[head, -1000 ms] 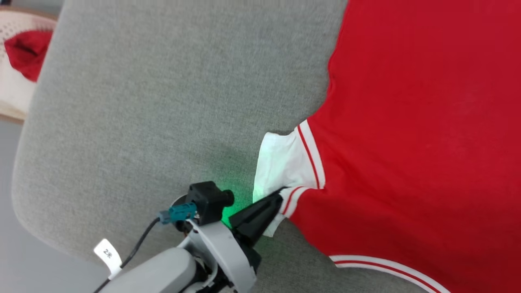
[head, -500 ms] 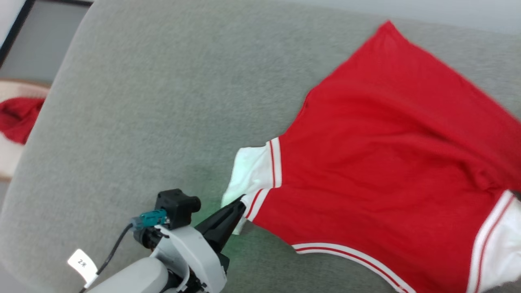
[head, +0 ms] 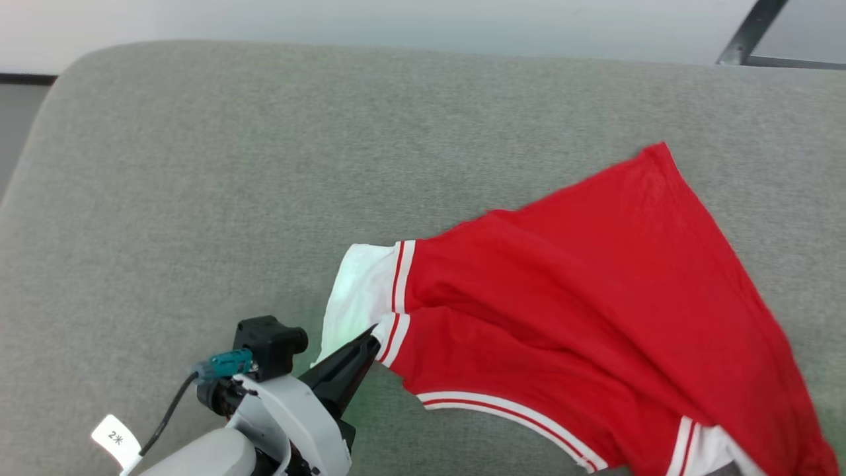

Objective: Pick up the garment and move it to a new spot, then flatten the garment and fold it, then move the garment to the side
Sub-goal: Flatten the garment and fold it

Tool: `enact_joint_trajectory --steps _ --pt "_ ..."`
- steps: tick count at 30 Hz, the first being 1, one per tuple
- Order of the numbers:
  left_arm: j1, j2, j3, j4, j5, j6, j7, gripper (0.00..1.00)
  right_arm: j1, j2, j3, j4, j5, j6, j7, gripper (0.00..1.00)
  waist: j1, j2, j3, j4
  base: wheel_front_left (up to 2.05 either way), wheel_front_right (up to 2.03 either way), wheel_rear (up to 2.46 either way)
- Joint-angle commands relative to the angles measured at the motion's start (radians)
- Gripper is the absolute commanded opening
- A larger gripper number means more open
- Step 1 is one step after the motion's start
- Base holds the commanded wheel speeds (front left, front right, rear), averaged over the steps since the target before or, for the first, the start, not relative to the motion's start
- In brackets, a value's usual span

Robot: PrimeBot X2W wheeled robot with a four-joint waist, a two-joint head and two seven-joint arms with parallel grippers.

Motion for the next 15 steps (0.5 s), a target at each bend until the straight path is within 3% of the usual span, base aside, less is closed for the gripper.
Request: enact_joint_trajectory --steps 1,9,10,11,12,13,15 --pt "-0.004 0.002 0.002 0.001 0.002 0.003 0.0 0.0 0.02 0.016 -0.01 -0.013 -0.01 0.0 0.01 0.0 -0.0001 -0.0001 -0.003 -0.016 0.0 0.0 0.0" --pt "-0.011 -0.001 -0.004 0.006 0.01 0.008 0.006 0.0 0.093 0.106 -0.015 -0.076 -0.023 0.0 0.034 0.0 -0.0001 -0.0001 0.002 -0.025 0.0 0.0 0.0" --pt "-0.01 -0.002 -0.004 0.006 0.01 0.009 0.006 0.0 0.085 0.109 -0.019 -0.082 -0.034 0.0 0.018 0.09 -0.0001 -0.0001 0.002 -0.024 0.0 0.0 0.0" --pt "-0.01 -0.002 -0.005 0.006 0.01 0.01 0.006 0.0 0.072 0.115 -0.028 -0.085 -0.044 0.0 -0.003 0.38 -0.0001 -0.0001 0.002 -0.024 0.0 0.0 0.0" --pt "-0.01 -0.003 -0.005 0.007 0.01 0.01 0.006 0.0 0.058 0.121 -0.038 -0.086 -0.054 0.0 -0.021 0.79 -0.0001 -0.0001 0.003 -0.023 0.0 0.0 0.0" --pt "-0.01 -0.003 -0.006 0.007 0.011 0.01 0.005 0.0 0.049 0.118 -0.044 -0.09 -0.063 0.0 -0.034 1.0 -0.0001 -0.0001 0.003 -0.022 0.0 0.0 0.0" --pt "-0.009 -0.004 -0.007 0.006 0.012 0.012 0.004 0.0 0.03 0.101 -0.061 -0.101 -0.08 0.0 -0.048 1.0 -0.0001 -0.0001 0.002 -0.02 0.0 0.0 0.0"
